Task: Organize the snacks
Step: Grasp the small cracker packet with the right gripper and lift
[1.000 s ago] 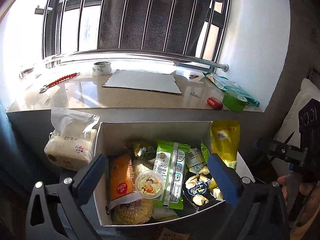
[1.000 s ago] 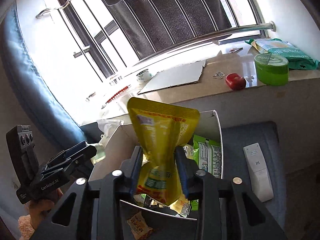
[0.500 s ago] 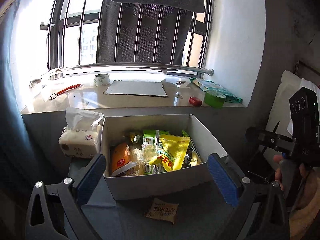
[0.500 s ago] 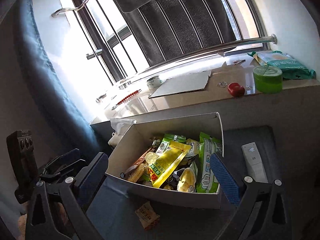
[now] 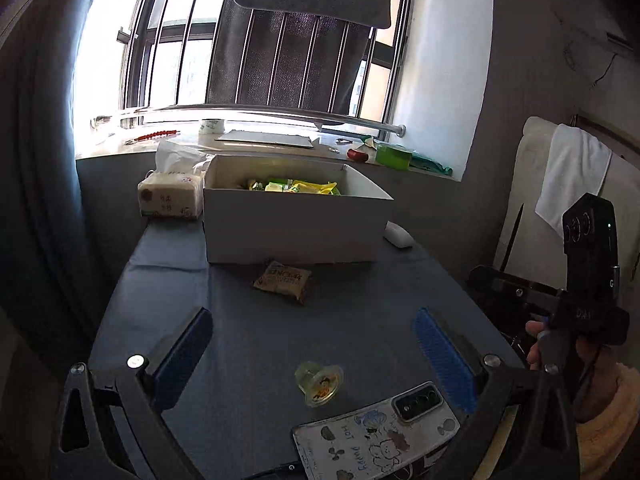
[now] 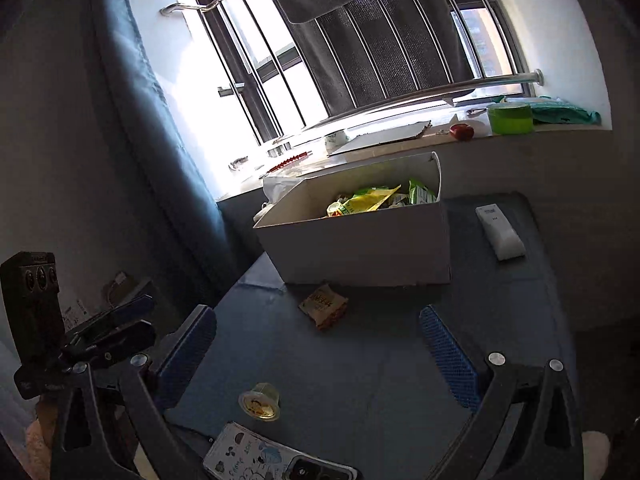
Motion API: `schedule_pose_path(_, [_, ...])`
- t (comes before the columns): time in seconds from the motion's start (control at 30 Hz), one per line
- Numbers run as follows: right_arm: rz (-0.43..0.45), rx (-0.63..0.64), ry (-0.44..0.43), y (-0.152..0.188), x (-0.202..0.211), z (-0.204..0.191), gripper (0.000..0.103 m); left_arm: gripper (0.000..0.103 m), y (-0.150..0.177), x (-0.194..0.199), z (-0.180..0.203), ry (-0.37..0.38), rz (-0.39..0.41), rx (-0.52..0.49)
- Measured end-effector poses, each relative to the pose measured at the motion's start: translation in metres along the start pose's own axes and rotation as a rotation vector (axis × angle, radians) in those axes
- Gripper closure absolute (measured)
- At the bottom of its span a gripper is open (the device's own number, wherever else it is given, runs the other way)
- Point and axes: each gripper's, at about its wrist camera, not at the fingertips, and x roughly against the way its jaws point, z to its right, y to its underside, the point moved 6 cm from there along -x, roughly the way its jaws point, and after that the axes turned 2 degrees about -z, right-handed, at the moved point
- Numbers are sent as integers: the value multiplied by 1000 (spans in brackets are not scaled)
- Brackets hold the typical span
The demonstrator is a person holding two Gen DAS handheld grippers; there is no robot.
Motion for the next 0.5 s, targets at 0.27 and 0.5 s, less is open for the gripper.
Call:
schedule_pose_path(0.27, [-66,-3,16,37,-9,2,0,0,20,0,4,8,-39,6])
schedule_pose_path(0.5, [-162,133,21,19,-61,-9,0,0,25,-4,1,20,-60,16])
